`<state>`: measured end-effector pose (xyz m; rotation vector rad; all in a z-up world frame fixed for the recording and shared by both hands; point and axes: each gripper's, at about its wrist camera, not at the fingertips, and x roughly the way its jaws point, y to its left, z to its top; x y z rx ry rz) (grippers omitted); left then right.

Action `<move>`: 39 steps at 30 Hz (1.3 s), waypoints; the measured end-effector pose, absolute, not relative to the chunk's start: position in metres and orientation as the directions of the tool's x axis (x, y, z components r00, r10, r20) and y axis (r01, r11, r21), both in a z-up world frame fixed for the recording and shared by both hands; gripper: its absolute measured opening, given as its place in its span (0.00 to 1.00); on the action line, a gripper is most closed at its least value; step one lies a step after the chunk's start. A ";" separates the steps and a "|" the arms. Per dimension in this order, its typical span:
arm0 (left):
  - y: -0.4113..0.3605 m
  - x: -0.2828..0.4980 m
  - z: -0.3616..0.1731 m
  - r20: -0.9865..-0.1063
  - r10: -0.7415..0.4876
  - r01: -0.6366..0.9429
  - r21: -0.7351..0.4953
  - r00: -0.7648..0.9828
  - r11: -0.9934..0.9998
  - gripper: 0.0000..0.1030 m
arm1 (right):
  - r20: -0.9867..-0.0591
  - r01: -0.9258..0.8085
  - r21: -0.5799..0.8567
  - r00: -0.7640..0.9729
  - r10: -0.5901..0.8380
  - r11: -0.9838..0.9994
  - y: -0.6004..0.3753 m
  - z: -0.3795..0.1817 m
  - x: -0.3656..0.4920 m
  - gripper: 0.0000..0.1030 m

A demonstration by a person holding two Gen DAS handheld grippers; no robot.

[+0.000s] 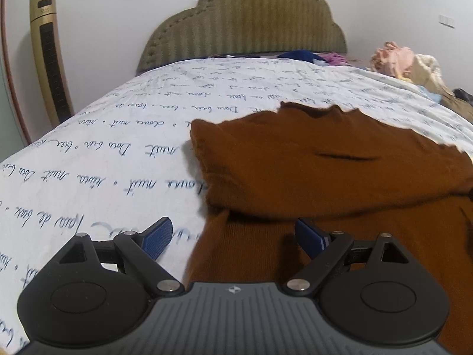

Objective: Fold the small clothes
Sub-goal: 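Grasp the sweater hem with the left gripper while the right gripper grasps it too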

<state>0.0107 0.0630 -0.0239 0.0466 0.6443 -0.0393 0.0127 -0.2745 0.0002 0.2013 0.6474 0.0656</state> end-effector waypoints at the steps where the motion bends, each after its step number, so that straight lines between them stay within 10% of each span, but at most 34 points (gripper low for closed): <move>1: 0.068 0.004 -0.025 -0.603 -0.033 0.061 0.026 0.797 0.998 0.88 | -0.584 0.005 0.263 0.797 0.155 0.965 -0.282 0.000 0.004 0.82; 9: 0.110 -0.030 -0.033 -0.652 -0.235 0.157 -0.177 0.721 0.972 0.88 | -0.585 0.023 0.423 0.770 0.254 0.906 -0.322 -0.018 -0.064 0.90; 20: 0.065 -0.060 -0.039 -0.655 -0.392 0.345 -0.207 0.646 0.916 0.85 | -0.568 -0.114 0.483 0.714 0.410 0.868 -0.285 -0.022 -0.113 0.59; 22: 0.063 -0.064 -0.039 -0.662 -0.326 0.319 -0.137 0.675 0.938 0.37 | -0.556 -0.129 0.512 0.704 0.442 0.850 -0.278 -0.024 -0.113 0.30; 25: 0.080 -0.057 -0.031 -0.671 -0.360 0.282 -0.227 0.648 0.932 0.11 | -0.526 -0.079 0.612 0.702 0.480 0.787 -0.290 -0.032 -0.110 0.16; 39: 0.111 -0.033 0.058 -0.462 -0.613 0.417 -0.460 0.641 0.784 0.06 | -0.130 -0.243 0.852 0.760 0.637 0.464 -0.336 0.024 -0.087 0.11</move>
